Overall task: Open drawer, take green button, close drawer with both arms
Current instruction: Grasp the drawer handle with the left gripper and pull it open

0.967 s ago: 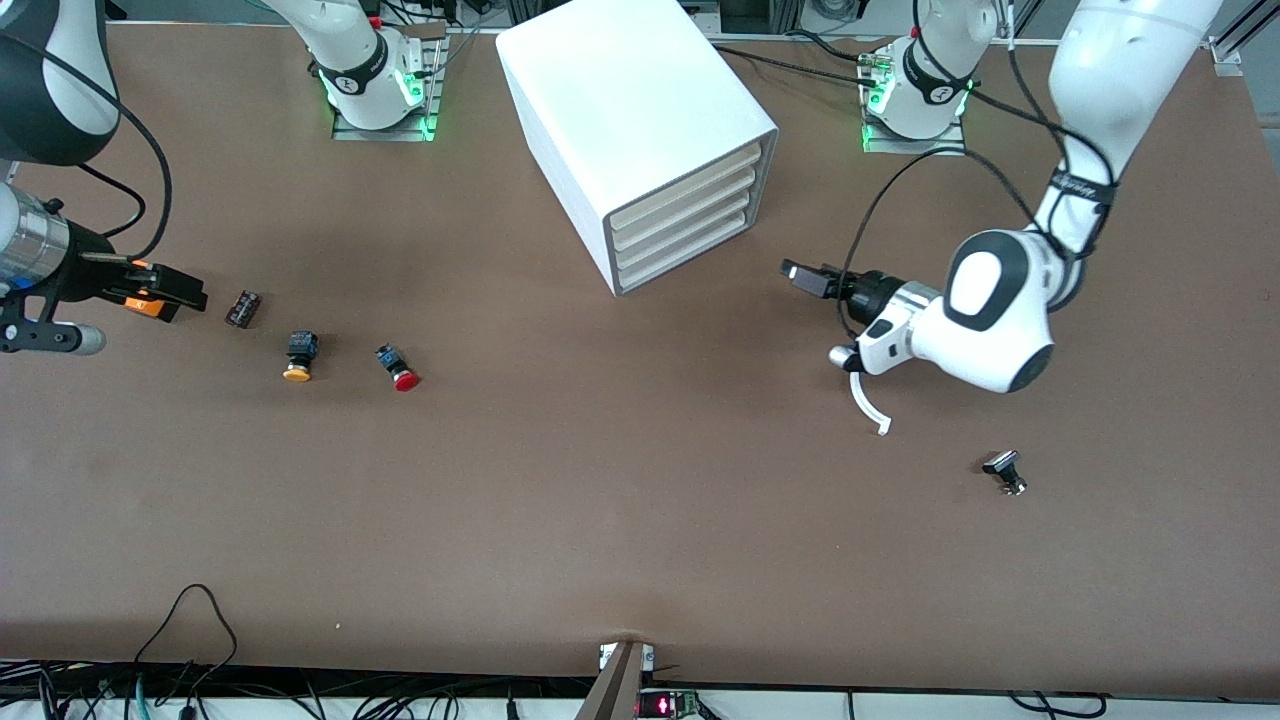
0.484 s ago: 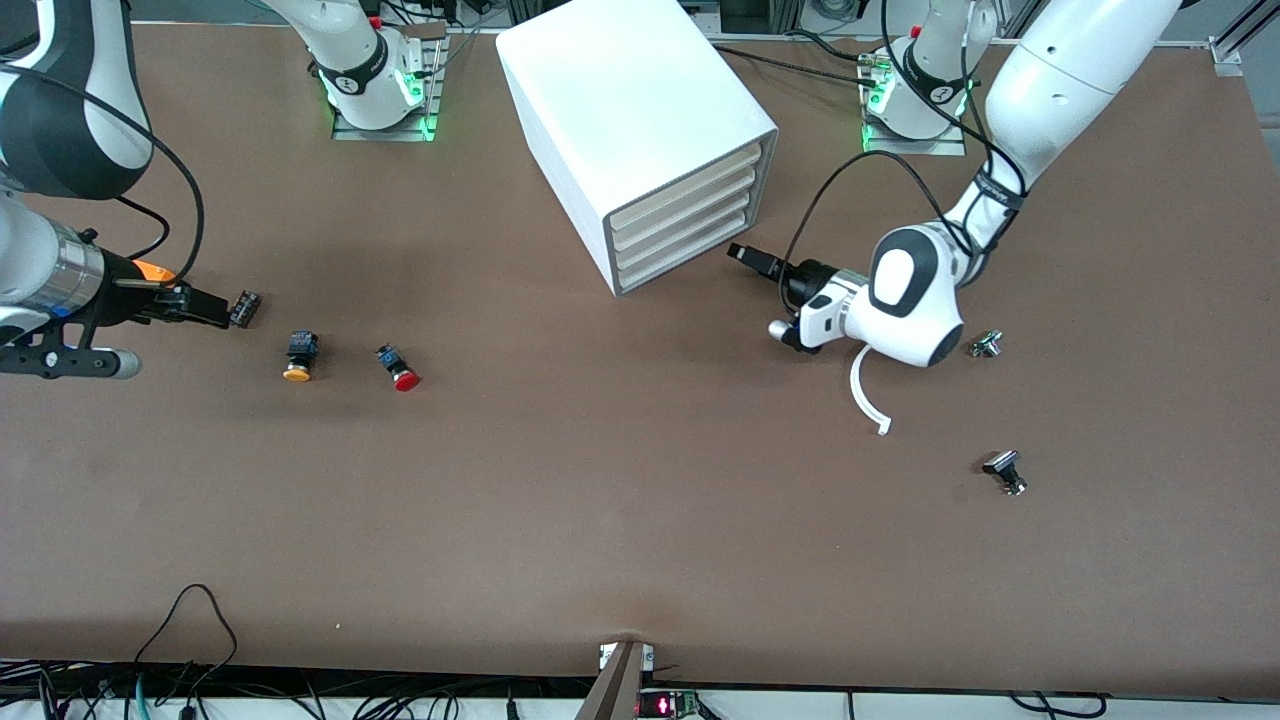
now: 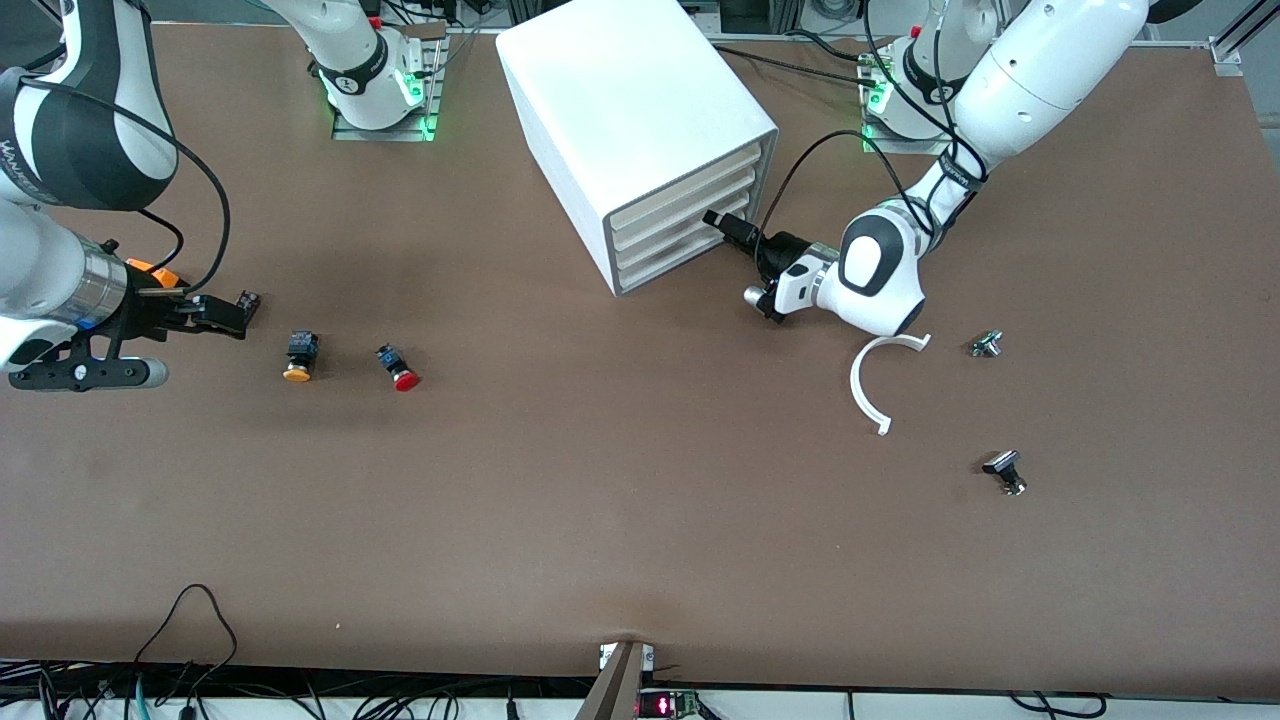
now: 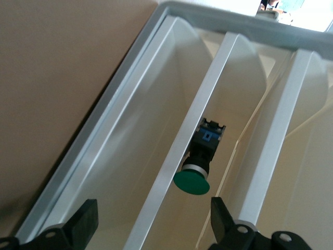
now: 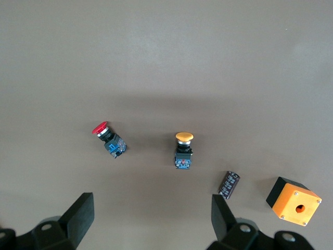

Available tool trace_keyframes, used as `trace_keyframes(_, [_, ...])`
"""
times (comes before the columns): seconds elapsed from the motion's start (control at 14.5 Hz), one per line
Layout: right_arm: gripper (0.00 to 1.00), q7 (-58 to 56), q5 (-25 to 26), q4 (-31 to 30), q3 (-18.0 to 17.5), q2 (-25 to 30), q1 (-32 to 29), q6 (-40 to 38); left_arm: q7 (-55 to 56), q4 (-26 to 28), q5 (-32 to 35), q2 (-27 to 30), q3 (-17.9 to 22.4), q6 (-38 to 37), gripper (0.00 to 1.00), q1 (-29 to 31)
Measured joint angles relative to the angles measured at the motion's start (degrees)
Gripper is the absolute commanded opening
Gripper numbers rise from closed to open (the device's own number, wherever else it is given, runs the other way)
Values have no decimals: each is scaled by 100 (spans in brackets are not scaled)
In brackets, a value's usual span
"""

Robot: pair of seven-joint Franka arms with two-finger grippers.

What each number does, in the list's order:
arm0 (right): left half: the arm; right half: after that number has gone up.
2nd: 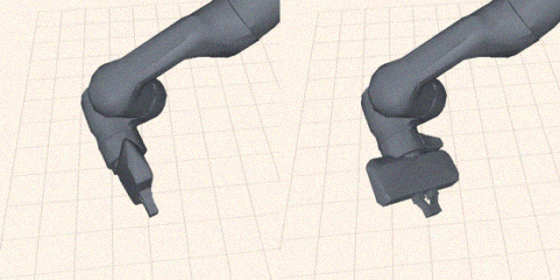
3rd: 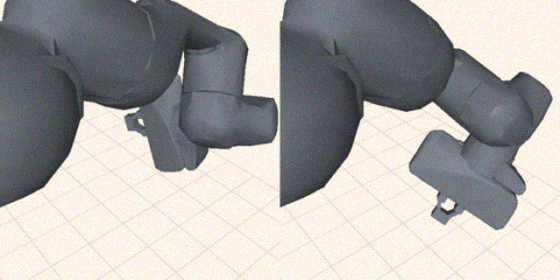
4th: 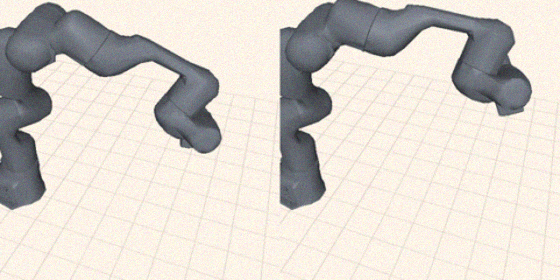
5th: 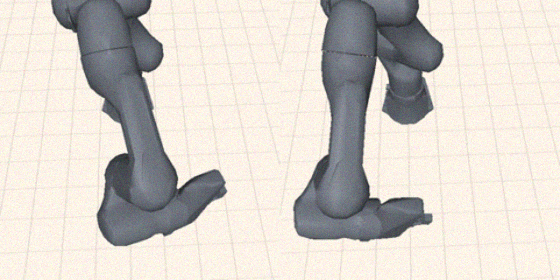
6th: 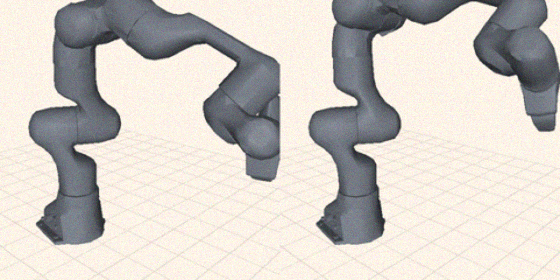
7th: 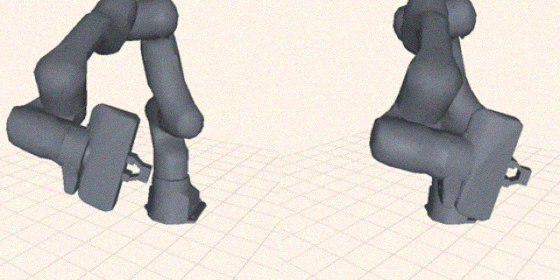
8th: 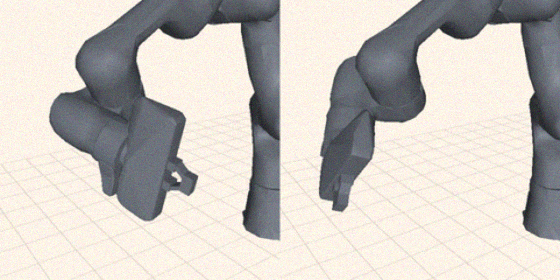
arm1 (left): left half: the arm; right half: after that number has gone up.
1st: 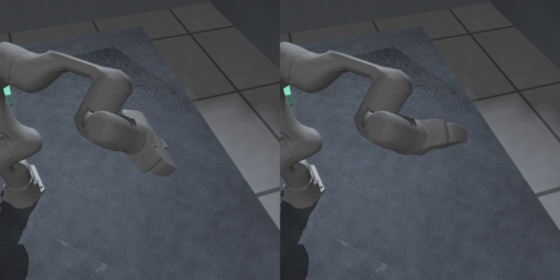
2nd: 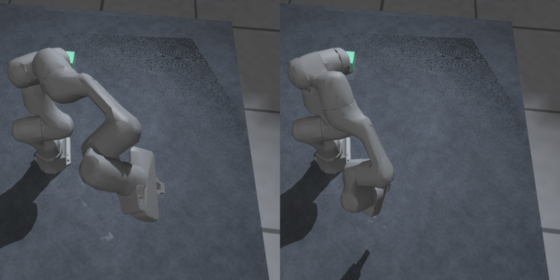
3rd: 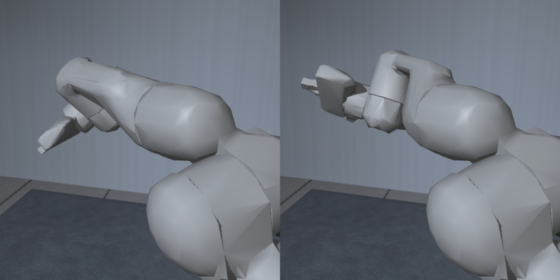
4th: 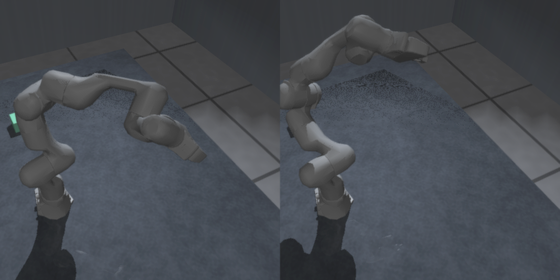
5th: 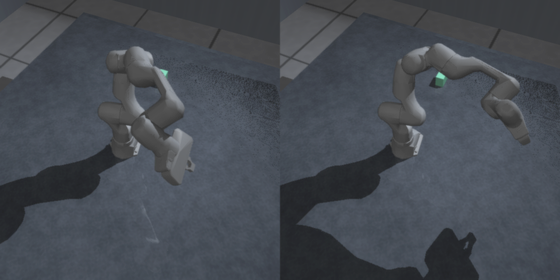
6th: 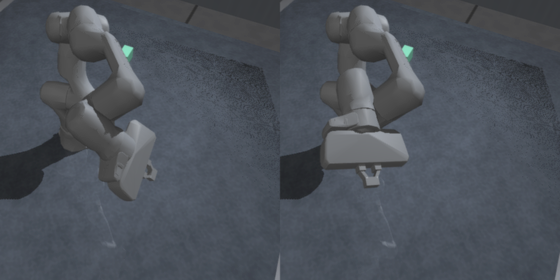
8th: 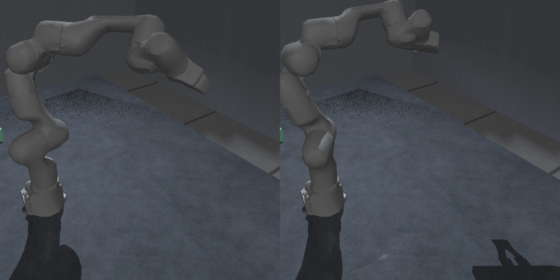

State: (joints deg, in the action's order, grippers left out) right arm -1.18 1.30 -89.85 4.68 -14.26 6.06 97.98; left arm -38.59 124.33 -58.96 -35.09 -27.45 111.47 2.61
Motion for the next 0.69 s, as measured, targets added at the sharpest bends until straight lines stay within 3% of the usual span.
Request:
trace_keyframes(0.21, [100,-92,-307,0,2,-28,-2,2,-48,60,-1,-3,-52,11,54,2])
trace_keyframes(0.41, [100,-232,-474,2,-2,-166,23,4,-143,141,-3,-9,-212,241,35,0])
trace_keyframes(0.62, [100,-241,-479,7,-4,-390,72,28,-166,229,-4,-25,-254,314,0,2])
trace_keyframes(0.69, [100,-247,-479,9,-4,-447,73,30,-173,244,-8,-49,-254,328,0,7])
